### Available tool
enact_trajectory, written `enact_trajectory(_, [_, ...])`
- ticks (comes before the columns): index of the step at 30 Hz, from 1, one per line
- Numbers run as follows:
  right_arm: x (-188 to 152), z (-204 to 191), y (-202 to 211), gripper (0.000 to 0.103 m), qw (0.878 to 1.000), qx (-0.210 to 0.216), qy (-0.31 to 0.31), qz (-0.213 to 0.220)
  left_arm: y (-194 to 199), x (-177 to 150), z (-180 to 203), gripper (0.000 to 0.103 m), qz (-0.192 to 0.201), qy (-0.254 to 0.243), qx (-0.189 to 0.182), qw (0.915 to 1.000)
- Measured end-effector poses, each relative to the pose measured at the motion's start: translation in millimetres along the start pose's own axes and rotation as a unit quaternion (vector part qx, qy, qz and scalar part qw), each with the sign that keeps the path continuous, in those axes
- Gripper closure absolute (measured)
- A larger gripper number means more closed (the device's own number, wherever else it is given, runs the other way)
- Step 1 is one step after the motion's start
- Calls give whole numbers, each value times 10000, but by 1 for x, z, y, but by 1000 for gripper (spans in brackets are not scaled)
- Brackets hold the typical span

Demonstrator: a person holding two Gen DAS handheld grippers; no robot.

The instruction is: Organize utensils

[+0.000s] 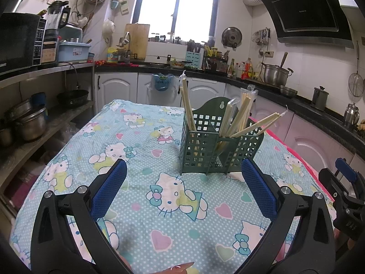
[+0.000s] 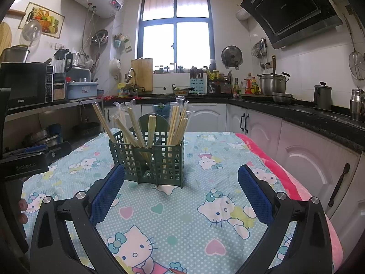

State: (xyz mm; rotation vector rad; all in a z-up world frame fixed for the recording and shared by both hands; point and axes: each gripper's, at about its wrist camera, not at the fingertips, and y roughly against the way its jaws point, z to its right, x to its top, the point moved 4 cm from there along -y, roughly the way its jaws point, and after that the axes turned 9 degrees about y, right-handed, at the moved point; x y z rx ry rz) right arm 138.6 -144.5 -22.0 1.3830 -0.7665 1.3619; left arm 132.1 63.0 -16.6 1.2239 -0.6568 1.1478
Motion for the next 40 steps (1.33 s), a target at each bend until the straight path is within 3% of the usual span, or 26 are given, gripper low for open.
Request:
enact_trajectory(20, [-5, -1, -3, 6, 10000, 7, 71, -67, -2, -2, -2, 10, -31, 8, -17, 10000])
enact_trajectory(26, [-4, 0, -3, 6, 9999, -51, 113, -50, -12, 0, -11, 10, -250, 186, 342, 9989])
enact_trajectory(31, [1, 14, -6, 6, 9998, -195, 15, -87, -17, 8, -23, 10, -437, 322, 246, 9982])
enact_trajectory(33, [5, 23, -11, 6, 9996, -255, -44, -129, -24, 16, -34, 10, -511, 342, 425, 9972])
enact_trajectory(36, [10, 54, -39, 6, 9983, -280, -234, -447, -48, 32, -63, 10, -860, 460, 791, 9921])
enact_trajectory(38, [5, 83, -76, 6, 9922, -460, -279, -1129, -71, 42, -88, 10, -1157, 494, 1149, 9854])
enact_trajectory(40, [-7, 110, -116, 6, 9784, -689, -283, -1930, -96, 48, -111, 10, -1462, 553, 1432, 9773])
